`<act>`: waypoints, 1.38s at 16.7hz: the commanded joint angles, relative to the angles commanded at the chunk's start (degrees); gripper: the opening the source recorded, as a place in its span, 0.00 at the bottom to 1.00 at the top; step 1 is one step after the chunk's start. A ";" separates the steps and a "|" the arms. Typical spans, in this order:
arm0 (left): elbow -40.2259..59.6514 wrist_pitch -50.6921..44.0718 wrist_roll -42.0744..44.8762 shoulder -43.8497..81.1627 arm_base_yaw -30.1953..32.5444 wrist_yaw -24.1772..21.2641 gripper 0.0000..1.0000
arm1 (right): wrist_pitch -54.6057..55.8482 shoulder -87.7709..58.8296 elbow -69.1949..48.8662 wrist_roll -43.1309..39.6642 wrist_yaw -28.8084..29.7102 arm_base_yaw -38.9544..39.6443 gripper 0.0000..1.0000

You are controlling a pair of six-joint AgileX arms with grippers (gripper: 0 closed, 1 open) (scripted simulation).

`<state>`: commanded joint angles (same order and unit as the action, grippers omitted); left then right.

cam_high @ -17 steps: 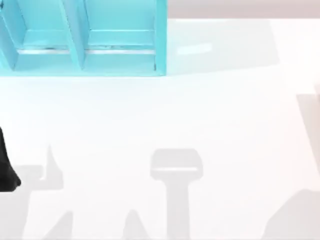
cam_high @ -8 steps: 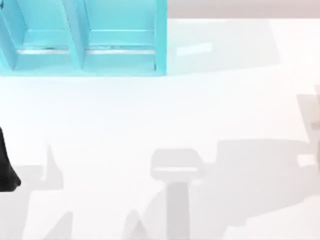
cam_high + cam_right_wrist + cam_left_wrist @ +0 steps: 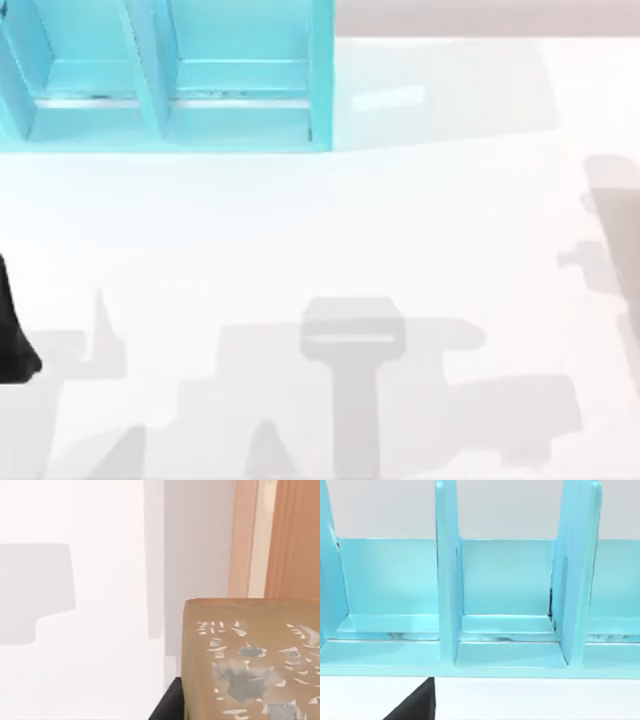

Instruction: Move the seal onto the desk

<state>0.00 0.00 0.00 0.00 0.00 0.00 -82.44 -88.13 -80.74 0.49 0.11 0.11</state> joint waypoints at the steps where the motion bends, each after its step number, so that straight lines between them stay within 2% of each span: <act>1: 0.00 0.00 0.00 0.00 0.00 0.00 1.00 | 0.00 0.00 0.00 0.00 0.00 0.00 0.00; 7: 0.00 0.00 0.00 0.00 0.00 0.00 1.00 | 0.77 -2.42 -1.72 2.17 -0.09 1.89 0.00; 10: 0.00 0.00 0.00 0.00 0.00 0.00 1.00 | 3.15 -9.95 -7.14 9.31 -0.11 9.20 0.00; 17: 0.00 0.00 0.00 0.00 0.00 0.00 1.00 | 11.89 -33.81 -20.98 33.16 0.09 32.38 0.00; 19: 0.00 0.00 0.00 0.00 0.00 0.00 1.00 | 13.51 -36.62 -22.84 36.09 0.15 35.24 0.00; 23: 0.00 0.00 0.00 0.00 0.00 0.00 1.00 | 13.89 -37.17 -23.19 36.67 0.16 35.81 0.00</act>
<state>0.00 0.00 0.00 0.00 0.00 0.00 -68.55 -125.30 -103.93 37.16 0.27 35.91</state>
